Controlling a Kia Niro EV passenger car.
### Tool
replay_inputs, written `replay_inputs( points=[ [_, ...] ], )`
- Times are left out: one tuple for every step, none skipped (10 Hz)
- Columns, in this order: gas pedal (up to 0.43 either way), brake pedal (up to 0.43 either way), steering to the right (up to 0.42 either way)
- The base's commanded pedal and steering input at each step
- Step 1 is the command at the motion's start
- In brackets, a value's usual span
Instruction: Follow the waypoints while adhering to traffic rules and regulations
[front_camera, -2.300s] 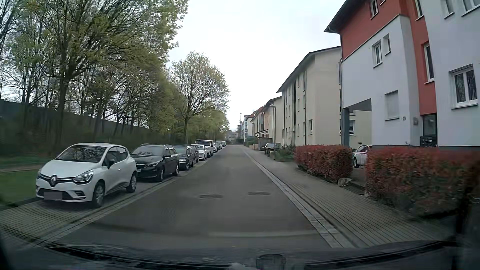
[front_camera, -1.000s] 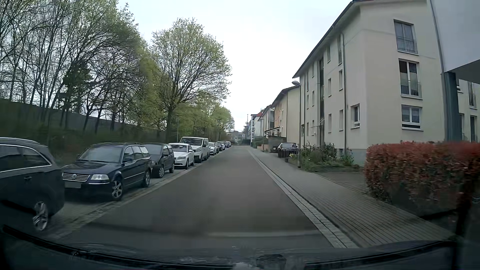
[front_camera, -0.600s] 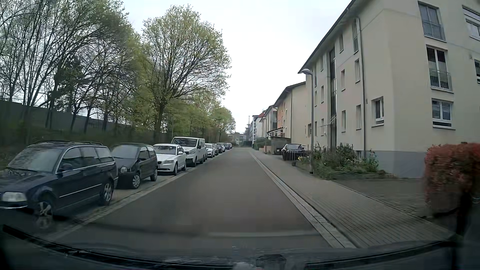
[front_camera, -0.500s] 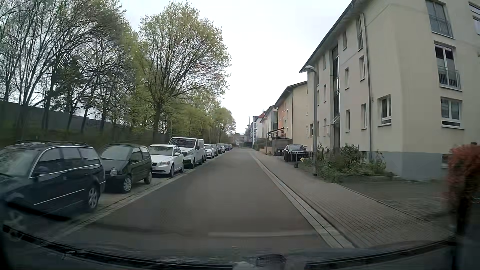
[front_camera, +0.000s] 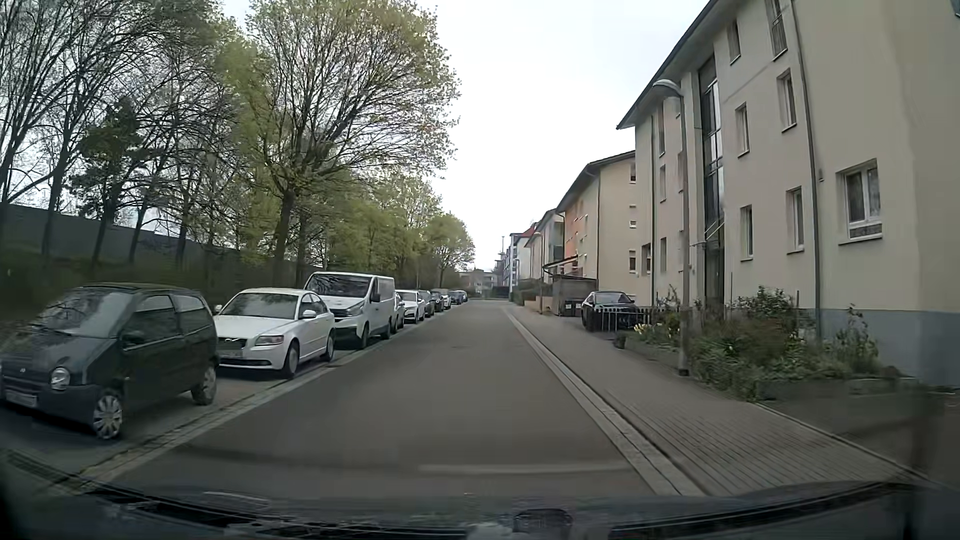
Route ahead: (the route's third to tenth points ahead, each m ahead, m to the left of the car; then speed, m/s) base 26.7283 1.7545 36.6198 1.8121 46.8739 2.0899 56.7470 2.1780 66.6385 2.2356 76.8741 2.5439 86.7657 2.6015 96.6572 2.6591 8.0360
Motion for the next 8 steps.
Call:
replay_inputs(
  points=[
    [0.067, 0.000, -0.004],
    [0.067, 0.000, -0.004],
    [0.067, 0.000, -0.004],
    [0.067, 0.000, -0.004],
    [0.067, 0.000, -0.004],
    [0.067, 0.000, -0.004],
    [0.079, 0.000, -0.004],
    [0.079, 0.000, -0.003]
  ],
)
